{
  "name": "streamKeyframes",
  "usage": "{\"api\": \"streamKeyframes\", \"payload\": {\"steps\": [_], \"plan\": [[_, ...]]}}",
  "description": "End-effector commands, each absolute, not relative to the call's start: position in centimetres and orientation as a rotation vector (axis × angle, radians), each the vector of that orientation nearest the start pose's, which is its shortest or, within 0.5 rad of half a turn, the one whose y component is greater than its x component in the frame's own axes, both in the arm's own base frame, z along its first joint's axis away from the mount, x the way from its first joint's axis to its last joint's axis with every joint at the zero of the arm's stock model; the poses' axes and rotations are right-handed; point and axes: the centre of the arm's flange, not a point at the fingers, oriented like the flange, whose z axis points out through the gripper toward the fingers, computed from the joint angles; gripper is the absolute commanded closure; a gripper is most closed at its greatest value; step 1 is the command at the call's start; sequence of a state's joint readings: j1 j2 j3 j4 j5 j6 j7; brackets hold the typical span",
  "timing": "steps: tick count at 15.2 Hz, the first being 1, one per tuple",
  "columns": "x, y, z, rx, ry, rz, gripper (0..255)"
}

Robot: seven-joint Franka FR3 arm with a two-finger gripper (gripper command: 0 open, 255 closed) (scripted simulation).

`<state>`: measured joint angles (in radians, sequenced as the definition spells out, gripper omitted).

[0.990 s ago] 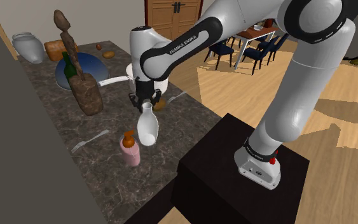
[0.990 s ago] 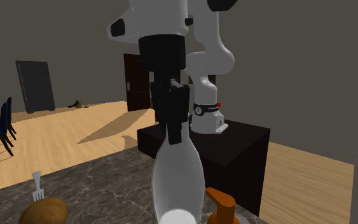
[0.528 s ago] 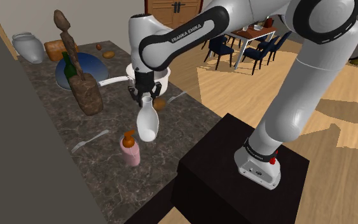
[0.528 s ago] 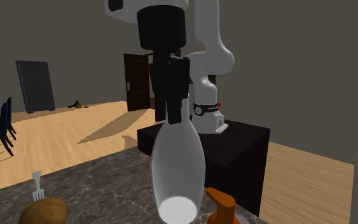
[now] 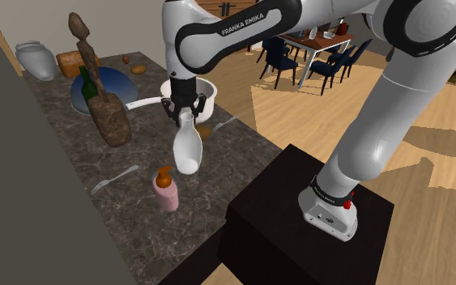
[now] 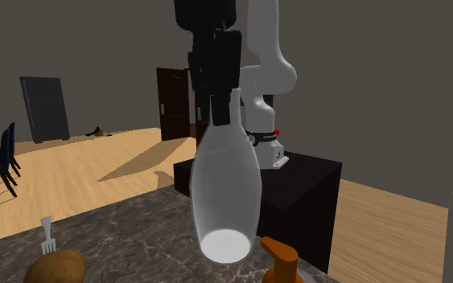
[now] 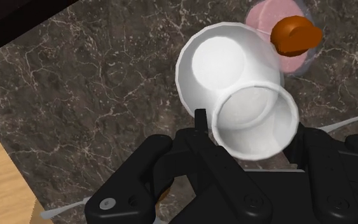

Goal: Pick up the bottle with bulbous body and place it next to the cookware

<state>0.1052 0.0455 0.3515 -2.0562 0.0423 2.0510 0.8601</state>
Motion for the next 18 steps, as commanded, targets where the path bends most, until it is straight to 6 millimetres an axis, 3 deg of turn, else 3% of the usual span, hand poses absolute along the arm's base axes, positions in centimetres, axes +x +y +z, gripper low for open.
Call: {"api": "streamKeyframes", "payload": {"steps": [1,18], "plan": [[49.5,24.3,42.3,-3.057,0.658,0.11,255],[49.5,24.3,51.3,-3.057,0.658,0.11,255]]}}
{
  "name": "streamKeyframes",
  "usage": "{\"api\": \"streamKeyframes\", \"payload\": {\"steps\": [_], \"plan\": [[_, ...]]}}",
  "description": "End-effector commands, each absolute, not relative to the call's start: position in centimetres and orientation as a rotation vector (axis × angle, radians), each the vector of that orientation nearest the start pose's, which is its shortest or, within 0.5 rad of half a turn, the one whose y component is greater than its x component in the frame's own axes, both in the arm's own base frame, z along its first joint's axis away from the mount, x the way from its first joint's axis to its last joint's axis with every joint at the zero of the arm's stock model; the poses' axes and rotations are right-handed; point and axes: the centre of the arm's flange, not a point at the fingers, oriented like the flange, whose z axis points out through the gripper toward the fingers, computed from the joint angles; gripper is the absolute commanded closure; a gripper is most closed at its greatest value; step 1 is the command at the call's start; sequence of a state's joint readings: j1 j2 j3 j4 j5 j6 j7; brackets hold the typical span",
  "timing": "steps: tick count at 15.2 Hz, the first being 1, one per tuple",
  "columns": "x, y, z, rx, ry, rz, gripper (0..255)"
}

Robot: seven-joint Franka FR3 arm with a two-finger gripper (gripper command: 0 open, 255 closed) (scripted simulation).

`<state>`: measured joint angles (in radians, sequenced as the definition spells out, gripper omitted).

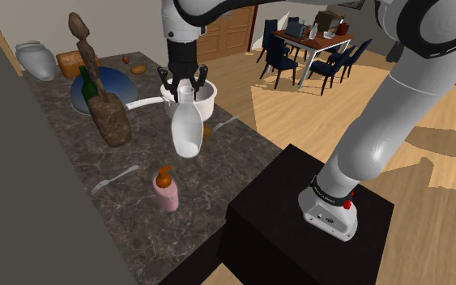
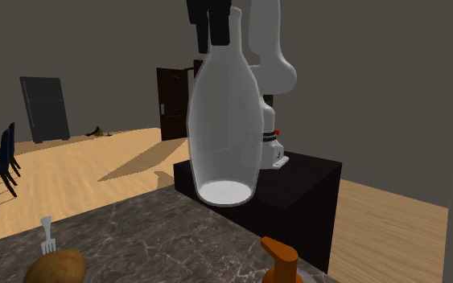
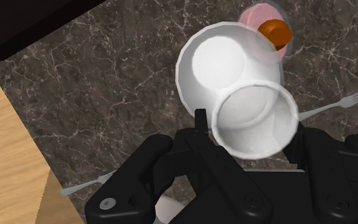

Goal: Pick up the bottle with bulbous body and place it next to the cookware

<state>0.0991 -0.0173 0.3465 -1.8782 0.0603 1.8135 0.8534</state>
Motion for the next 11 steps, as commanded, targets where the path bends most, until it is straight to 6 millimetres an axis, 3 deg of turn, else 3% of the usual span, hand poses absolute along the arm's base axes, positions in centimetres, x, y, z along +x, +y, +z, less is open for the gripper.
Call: {"api": "streamKeyframes", "payload": {"steps": [1,11], "plan": [[49.5,24.3,51.8,-3.057,0.658,0.11,255],[49.5,24.3,57.1,-3.057,0.658,0.11,255]]}}
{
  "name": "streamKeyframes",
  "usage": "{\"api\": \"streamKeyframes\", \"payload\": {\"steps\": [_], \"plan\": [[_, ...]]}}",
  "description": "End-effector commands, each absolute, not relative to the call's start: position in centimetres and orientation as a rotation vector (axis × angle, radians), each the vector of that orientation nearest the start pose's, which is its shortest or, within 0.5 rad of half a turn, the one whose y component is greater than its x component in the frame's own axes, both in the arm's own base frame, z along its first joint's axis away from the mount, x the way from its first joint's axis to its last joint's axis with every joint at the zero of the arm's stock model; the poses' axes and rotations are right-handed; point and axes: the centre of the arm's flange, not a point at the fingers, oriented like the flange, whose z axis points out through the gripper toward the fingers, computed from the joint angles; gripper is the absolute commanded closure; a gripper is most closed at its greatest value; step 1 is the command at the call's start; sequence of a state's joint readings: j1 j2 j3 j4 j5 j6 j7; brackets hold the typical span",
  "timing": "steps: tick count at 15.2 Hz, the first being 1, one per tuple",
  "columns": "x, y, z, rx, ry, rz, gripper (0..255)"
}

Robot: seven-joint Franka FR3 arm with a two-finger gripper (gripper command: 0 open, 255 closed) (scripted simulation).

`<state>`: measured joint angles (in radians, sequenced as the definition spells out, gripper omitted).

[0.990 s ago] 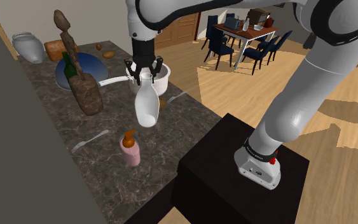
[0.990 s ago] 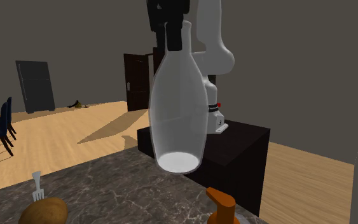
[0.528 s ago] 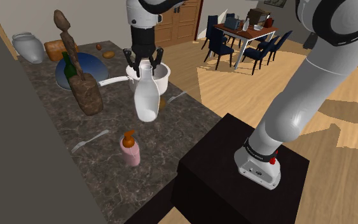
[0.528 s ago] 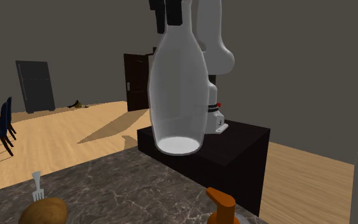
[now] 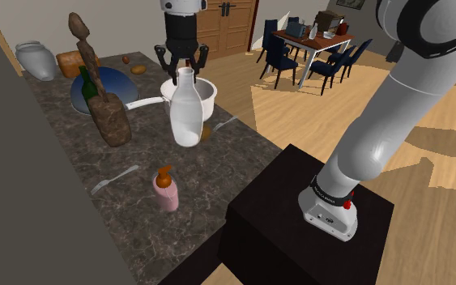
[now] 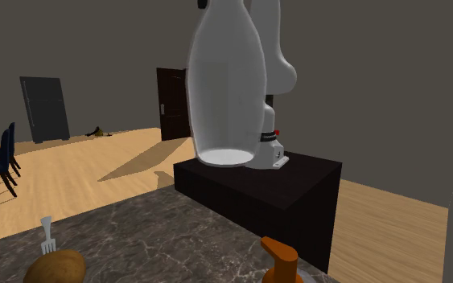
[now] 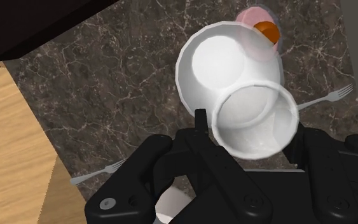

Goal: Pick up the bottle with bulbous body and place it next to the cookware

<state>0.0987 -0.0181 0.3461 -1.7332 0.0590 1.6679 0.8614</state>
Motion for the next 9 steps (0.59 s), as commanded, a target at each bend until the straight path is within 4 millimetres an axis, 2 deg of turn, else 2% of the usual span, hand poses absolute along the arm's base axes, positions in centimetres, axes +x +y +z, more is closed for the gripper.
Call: {"api": "streamKeyframes", "payload": {"steps": [1,5,9], "plan": [[49.5,24.3,57.6,-3.057,0.658,0.11,255],[49.5,24.3,59.4,-3.057,0.658,0.11,255],[50.3,19.1,59.5,-3.057,0.658,0.11,255]]}}
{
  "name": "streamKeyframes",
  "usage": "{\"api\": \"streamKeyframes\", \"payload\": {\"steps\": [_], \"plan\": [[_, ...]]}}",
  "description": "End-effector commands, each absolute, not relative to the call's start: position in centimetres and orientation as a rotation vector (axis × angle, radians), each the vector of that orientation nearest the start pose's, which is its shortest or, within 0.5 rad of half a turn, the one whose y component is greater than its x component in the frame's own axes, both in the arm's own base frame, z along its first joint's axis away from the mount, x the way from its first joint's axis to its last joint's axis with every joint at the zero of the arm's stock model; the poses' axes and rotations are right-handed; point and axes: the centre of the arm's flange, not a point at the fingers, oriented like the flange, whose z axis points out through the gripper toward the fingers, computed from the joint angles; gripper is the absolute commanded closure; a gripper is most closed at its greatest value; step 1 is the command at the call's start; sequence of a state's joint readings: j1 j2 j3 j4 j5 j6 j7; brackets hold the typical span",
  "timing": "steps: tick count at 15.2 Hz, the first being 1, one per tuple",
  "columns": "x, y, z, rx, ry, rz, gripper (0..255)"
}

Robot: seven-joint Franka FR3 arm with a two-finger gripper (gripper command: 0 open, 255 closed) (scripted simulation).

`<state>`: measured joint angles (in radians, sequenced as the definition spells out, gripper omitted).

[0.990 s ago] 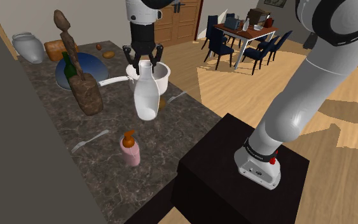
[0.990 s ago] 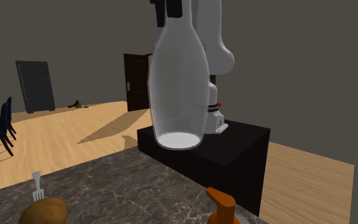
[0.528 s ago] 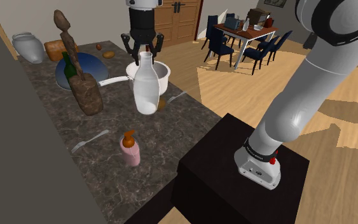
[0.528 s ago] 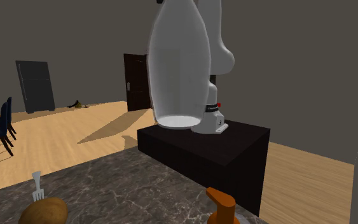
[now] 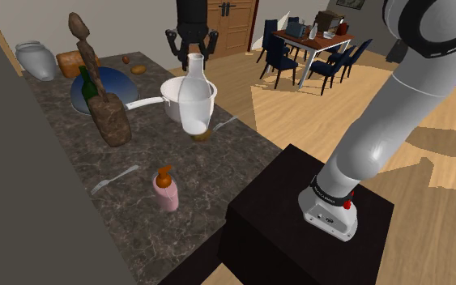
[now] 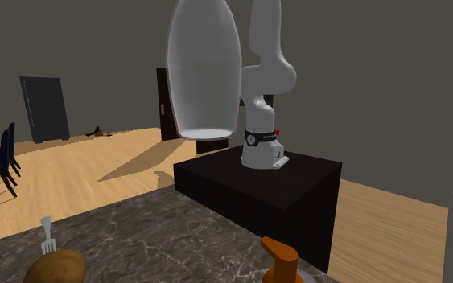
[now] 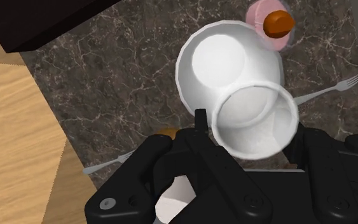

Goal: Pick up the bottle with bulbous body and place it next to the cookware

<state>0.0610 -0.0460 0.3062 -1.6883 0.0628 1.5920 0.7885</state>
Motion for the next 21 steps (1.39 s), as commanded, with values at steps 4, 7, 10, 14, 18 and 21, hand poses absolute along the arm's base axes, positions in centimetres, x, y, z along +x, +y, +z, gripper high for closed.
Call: {"api": "streamKeyframes", "payload": {"steps": [4,7,10,14,18,21], "plan": [[51.2,13.9,59.5,-3.057,0.658,0.11,255],[51.9,10.0,59.5,-3.057,0.658,0.11,255],[52.5,6.1,59.6,-3.057,0.658,0.11,255],[53.4,0.9,59.6,-3.057,0.658,0.11,255],[53.7,-0.9,58.0,-3.057,0.658,0.11,255],[53.7,-0.9,56.4,-3.057,0.658,0.11,255]]}}
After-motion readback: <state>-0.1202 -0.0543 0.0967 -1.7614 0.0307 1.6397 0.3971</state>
